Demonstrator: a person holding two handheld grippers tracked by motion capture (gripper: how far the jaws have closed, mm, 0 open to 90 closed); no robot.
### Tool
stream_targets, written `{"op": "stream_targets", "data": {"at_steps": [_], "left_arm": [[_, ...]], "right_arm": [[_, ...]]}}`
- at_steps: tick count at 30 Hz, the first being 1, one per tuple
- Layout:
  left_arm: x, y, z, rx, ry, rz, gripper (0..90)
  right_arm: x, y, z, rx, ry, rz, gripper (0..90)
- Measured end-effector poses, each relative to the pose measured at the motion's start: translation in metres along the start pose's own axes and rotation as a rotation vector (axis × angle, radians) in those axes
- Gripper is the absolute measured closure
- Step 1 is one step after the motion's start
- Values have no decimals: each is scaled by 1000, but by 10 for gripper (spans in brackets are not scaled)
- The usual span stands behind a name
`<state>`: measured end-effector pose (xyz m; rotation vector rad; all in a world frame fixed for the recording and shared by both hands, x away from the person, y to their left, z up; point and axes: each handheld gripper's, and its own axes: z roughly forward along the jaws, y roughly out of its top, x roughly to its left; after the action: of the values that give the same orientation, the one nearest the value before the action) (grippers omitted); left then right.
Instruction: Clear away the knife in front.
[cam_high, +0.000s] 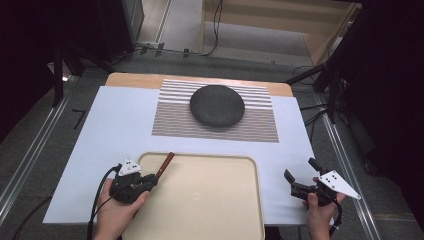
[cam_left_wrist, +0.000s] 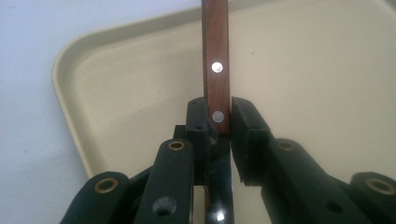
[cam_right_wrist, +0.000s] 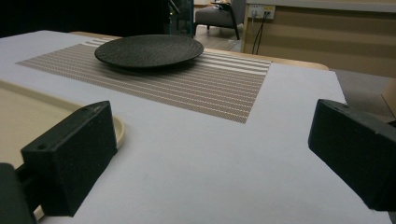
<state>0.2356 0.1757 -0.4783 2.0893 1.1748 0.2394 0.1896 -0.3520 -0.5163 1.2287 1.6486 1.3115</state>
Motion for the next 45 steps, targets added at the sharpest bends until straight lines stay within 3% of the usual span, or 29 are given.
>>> {"op": "stream_targets", "data": {"at_steps": [5, 9, 17, 22, 25, 29, 30, 31, 32, 37, 41, 45], "left_arm": [[4, -2, 2, 13, 1, -23, 778], [4, -4, 4, 44, -2, -24, 777], [5, -6, 5, 55, 11, -29, 775], [6, -4, 2, 22, 24, -39, 723], [8, 1, 0, -10, 4, -36, 725], [5, 6, 2, -21, -19, -4, 830], [2, 10, 7, -17, -45, 26, 867], [2, 10, 7, -17, -45, 26, 879], [-1, 12, 12, -3, -52, 60, 900], [-7, 13, 25, 47, -37, 123, 900], [-4, 12, 29, 81, -20, 140, 900], [3, 12, 26, 80, -16, 126, 900]], "right_arm": [[0, 0, 0, 0, -2, -3, 1], [0, 0, 0, 1, -1, -1, 1], [0, 0, 0, 0, -3, -4, 1], [0, 0, 0, 0, -1, 1, 1], [0, 0, 0, 0, -1, 0, 1], [0, 0, 0, 2, -4, -5, 1], [0, 0, 0, 1, -4, -5, 1], [0, 0, 0, 1, -4, -5, 1], [0, 0, 0, 1, -4, -5, 1], [0, 0, 0, 1, -4, -5, 1], [0, 0, 0, 2, -4, -5, 1], [0, 0, 0, 1, -4, -5, 1]]}}
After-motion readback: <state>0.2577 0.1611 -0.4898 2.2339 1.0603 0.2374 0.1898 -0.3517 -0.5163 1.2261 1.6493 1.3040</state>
